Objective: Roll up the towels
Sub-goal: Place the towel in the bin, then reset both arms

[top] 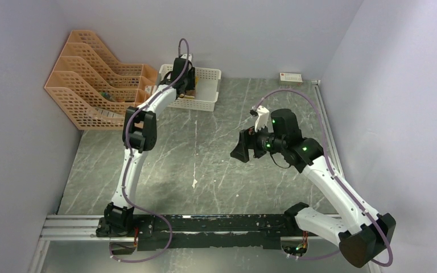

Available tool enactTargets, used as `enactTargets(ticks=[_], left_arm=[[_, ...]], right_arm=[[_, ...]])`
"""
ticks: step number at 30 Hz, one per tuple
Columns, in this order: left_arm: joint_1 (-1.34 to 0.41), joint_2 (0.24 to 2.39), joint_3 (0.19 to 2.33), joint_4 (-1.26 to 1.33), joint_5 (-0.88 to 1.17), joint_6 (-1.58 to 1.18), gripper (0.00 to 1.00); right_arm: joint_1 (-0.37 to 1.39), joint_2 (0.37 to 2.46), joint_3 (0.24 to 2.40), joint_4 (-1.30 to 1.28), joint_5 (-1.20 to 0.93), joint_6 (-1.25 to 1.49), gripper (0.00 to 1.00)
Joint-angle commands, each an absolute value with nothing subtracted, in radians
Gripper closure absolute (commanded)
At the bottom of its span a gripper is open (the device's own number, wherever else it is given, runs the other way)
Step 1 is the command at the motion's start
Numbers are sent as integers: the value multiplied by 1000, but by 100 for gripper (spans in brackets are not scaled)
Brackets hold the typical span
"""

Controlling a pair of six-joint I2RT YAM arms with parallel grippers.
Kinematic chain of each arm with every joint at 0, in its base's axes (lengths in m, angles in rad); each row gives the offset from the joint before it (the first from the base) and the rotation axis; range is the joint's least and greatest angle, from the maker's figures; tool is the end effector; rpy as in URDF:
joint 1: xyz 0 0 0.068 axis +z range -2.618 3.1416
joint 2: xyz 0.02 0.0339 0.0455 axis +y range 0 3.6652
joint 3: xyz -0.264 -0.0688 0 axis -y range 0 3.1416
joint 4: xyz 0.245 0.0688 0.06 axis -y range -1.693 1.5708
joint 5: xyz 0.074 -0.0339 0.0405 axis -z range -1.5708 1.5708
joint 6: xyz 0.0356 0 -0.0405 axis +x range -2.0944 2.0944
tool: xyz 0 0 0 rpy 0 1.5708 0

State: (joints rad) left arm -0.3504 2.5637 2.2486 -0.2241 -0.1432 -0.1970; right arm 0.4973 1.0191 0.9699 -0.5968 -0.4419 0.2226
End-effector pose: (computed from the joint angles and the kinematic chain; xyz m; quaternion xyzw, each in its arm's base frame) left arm 0.5525 -0.1965 0.1827 0.0313 0.8678 -0.0731 0.4905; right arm 0.1809 0.1155 0.3223 -0.2164 0.8516 0.3369 0.3383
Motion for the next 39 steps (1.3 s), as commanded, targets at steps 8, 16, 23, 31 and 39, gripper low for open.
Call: enactTargets(ticks=[8, 16, 23, 31, 39], left_arm=[[-344, 2315, 2284, -340, -153, -41, 25], [-344, 1927, 2141, -446, -153, 34, 5], [-333, 1445, 1734, -436, -173, 83, 0], [-277, 1036, 981, -147, 64, -101, 0], [-278, 897, 775, -68, 136, -209, 0]], right_arm=[[498, 1017, 995, -672, -437, 166, 18], [499, 1052, 1038, -551, -369, 180, 18], [498, 1060, 1071, -388, -172, 311, 3], [498, 866, 844, -105, 167, 443, 0], [498, 823, 780, -18, 391, 375, 0]])
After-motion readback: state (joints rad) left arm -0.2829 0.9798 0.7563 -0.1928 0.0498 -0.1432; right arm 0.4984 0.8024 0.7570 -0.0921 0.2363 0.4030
